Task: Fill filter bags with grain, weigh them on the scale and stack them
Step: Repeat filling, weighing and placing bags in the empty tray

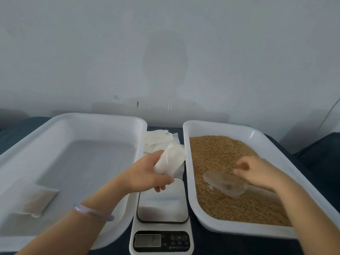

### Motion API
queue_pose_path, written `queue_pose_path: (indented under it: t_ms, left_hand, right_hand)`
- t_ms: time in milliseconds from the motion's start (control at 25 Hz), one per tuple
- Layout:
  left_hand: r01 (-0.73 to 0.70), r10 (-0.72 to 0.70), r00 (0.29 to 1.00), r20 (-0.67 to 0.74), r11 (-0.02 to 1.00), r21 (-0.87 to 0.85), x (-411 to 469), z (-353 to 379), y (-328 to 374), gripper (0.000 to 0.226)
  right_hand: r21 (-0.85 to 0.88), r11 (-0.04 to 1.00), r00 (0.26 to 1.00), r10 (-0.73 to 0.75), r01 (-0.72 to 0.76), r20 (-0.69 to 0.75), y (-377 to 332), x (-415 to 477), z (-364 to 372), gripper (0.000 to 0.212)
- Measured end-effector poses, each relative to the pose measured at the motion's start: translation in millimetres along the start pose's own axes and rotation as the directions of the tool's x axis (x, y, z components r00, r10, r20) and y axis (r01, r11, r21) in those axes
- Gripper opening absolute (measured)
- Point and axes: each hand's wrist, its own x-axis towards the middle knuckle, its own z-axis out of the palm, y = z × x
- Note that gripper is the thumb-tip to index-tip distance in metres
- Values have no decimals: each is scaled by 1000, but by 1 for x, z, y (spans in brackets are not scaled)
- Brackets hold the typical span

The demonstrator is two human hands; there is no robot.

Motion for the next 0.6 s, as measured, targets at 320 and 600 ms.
queue_pose_path:
  t_ms: [320,600]
  left_hand:
    - [-4,12,997,-80,996,94,3,1,-4,39]
    - [4,4,996,-87,995,96,2,2,-2,39]
  right_hand:
    - [-134,972,969,211,-193,132,73,8,8,17]
    - [74,966,965,253,-249,-64,63,30,-9,18]
